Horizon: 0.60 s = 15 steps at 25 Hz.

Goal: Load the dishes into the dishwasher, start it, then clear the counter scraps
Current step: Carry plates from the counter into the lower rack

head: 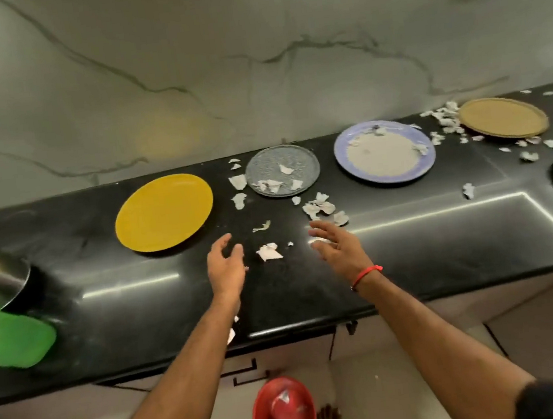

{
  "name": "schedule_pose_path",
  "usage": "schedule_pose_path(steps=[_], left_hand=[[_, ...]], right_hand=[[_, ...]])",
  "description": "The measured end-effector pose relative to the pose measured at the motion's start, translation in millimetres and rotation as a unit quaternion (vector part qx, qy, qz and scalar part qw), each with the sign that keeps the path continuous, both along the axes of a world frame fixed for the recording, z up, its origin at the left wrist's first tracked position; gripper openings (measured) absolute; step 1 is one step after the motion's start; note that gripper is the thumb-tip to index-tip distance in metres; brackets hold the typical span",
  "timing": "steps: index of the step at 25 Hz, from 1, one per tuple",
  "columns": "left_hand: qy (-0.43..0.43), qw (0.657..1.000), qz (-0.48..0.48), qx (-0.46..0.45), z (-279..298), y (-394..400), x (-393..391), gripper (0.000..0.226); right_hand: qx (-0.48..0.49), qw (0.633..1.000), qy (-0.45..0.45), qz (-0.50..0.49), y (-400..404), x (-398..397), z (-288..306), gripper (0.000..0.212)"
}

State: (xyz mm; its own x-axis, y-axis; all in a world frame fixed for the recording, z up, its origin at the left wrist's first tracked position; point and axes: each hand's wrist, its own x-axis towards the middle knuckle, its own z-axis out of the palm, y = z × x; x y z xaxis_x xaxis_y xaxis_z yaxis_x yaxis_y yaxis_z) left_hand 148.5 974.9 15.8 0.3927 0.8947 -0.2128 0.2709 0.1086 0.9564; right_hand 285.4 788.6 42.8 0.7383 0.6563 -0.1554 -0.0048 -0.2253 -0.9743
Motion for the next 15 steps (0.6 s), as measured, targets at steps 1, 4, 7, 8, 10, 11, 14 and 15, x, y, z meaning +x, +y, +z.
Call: schedule_pose_path(steps=[1, 4, 7, 8, 10, 11, 14, 15], left_hand=[[-0.009, 0.997, 0.062, -0.048, -2.1, 25.6, -4.4, 0.044], [-0.07, 0.954, 0.202, -0.21, -3.7, 92.6, -16.9, 0.035], [-0.126, 0.909, 0.268, -0.293, -4.2, 131.9, -18.0, 0.029], [-0.129, 0.901, 0.282, -0.303, -5.0, 140.7, -15.7, 0.027], [-0.121, 0.895, 0.288, -0.318, -7.5, 155.5, -10.5, 0.026], [-0.116, 0.897, 0.283, -0.319, -7.9, 159.5, -8.1, 0.025], [-0.127, 0.909, 0.288, -0.272, -1.9, 160.9, -0.5, 0.02], [-0.142, 0.916, 0.29, -0.238, 6.3, 157.1, 2.1, 0.013]], right_hand=[[-0.005, 1.0, 0.015, 0.026, 22.1, -0.9, 1.2, 0.042], [-0.014, 0.995, 0.064, 0.076, 78.8, -3.8, 6.1, 0.047], [-0.018, 0.992, 0.078, 0.094, 109.0, -5.0, 3.8, 0.046], [-0.022, 0.992, 0.077, 0.096, 112.6, -4.7, 0.4, 0.045], [-0.032, 0.992, 0.074, 0.098, 113.9, -1.5, -6.8, 0.043], [-0.037, 0.992, 0.075, 0.095, 111.4, 1.1, -8.9, 0.041], [-0.036, 0.992, 0.088, 0.088, 99.0, 11.1, -9.9, 0.037], [-0.033, 0.992, 0.091, 0.084, 93.5, 14.1, -9.5, 0.036]])
